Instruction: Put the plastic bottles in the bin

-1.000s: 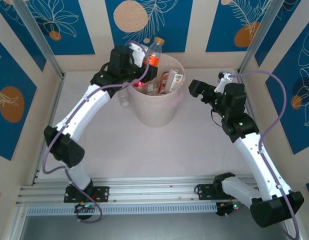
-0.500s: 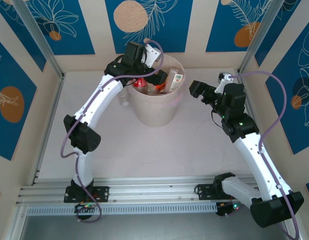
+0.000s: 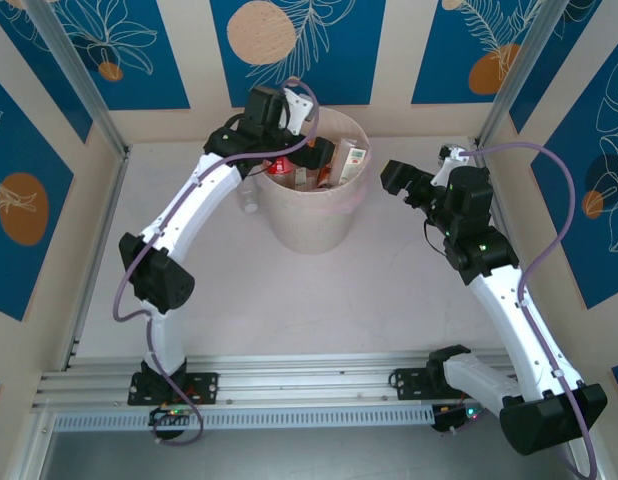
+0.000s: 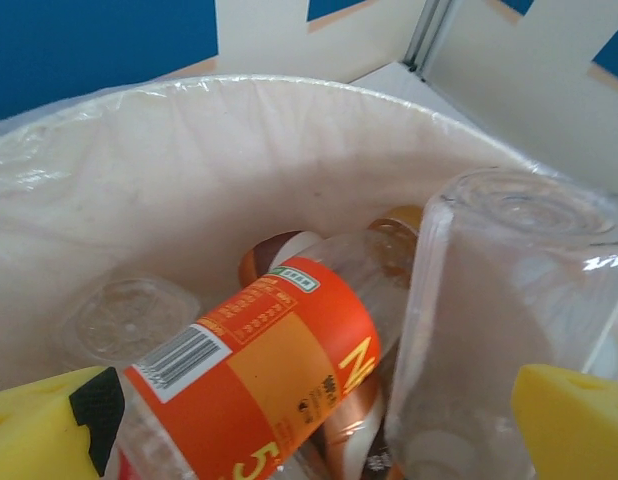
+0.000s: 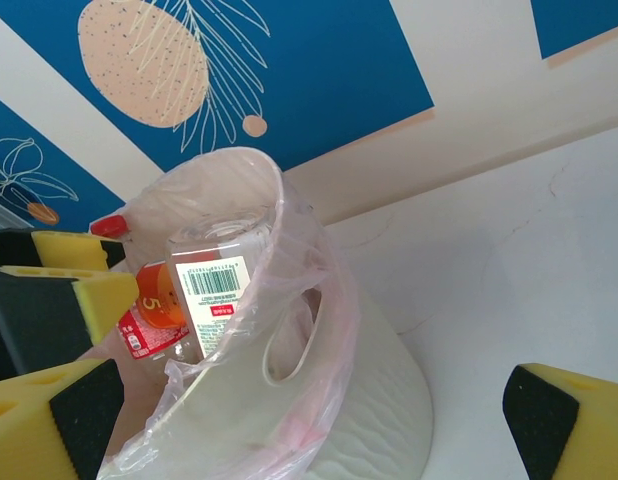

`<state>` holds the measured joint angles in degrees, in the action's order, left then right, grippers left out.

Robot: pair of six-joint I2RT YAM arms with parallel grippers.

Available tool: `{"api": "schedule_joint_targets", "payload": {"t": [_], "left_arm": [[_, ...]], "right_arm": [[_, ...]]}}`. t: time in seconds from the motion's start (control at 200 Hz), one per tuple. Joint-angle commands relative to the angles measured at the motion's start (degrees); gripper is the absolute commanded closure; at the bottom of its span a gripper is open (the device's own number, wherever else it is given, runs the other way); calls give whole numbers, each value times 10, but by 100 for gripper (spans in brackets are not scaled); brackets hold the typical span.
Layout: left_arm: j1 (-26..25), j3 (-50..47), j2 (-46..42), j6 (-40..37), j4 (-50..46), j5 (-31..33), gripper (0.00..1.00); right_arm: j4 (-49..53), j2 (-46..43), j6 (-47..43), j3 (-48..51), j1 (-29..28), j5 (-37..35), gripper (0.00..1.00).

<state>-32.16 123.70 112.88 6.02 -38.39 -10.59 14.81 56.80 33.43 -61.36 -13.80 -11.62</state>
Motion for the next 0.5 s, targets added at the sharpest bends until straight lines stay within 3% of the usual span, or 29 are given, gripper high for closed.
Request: {"api": "schedule_joint_targets", "payload": {"t": [0.0, 0.22, 0.41, 0.495], "left_arm": [[-2, 9, -11, 123, -27, -51, 0], [-14, -111, -75, 187, 45, -56, 0], [-14, -83, -35, 189, 33, -83, 0], [-14, -20, 6, 172, -11, -50, 0]], "right_arm": [[7, -6, 2, -1, 3, -16, 0], [7, -5, 4, 0, 4, -17, 0], [5, 1, 10, 0, 5, -12, 0], [6, 5, 11, 0, 7, -11, 0]]}}
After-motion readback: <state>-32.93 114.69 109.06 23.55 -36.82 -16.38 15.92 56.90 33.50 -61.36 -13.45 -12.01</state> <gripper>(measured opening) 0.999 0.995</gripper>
